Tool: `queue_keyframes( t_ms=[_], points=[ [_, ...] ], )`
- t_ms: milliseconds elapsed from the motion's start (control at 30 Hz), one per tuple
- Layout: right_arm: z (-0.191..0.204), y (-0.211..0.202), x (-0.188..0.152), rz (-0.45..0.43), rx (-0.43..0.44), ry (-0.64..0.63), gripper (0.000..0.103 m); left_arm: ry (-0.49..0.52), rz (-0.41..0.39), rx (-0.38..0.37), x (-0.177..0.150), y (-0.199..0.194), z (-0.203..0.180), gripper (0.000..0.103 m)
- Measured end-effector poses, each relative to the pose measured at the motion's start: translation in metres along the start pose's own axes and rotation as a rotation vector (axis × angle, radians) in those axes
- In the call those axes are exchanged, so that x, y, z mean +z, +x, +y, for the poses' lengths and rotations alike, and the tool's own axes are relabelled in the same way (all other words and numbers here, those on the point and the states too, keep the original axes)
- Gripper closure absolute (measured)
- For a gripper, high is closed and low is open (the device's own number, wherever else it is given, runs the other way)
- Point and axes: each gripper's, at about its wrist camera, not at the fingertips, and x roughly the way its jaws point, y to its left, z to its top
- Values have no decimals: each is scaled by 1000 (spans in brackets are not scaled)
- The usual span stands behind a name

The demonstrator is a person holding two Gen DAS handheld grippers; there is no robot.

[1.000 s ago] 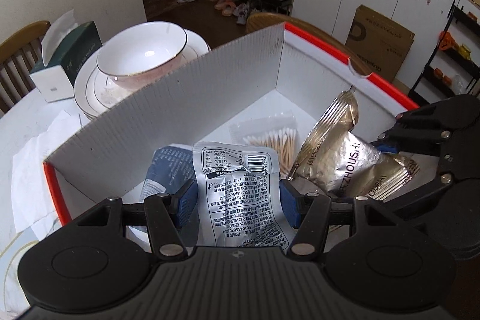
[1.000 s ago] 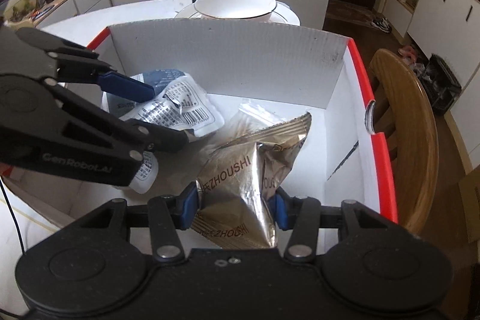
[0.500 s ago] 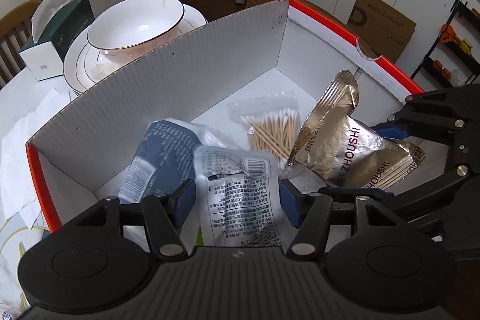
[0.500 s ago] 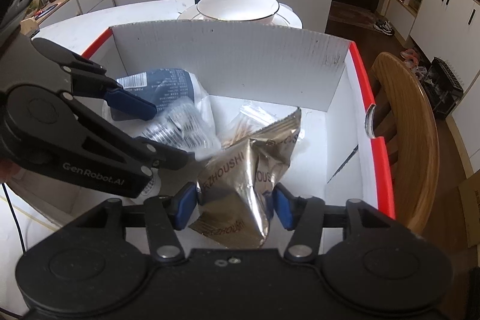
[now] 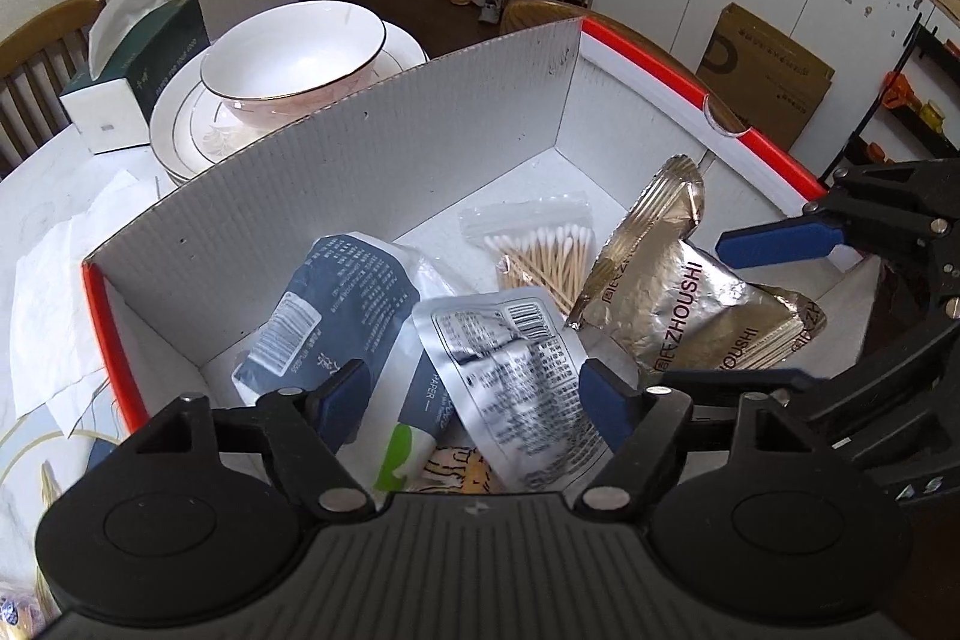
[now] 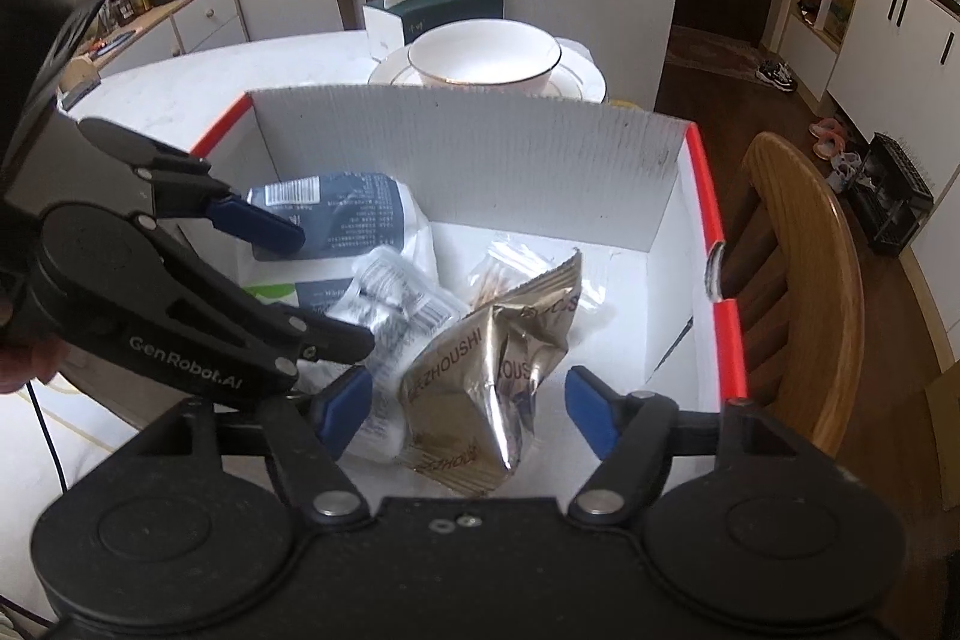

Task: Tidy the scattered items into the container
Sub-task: 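Lower both bags into the box and open both grippers, then withdraw both grippers from the box back over the table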

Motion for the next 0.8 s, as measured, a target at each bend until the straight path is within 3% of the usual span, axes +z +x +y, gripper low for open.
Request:
queue_keyframes(
  t_ms=[400,800],
  points=[
    [-1,-28,1,-57,21,45,30,-60,-81,-30,-13,-37,0,22],
    [30,-49,2,-108,34,51,24,-126,-202,7,-43,-93,9,22]
  ],
)
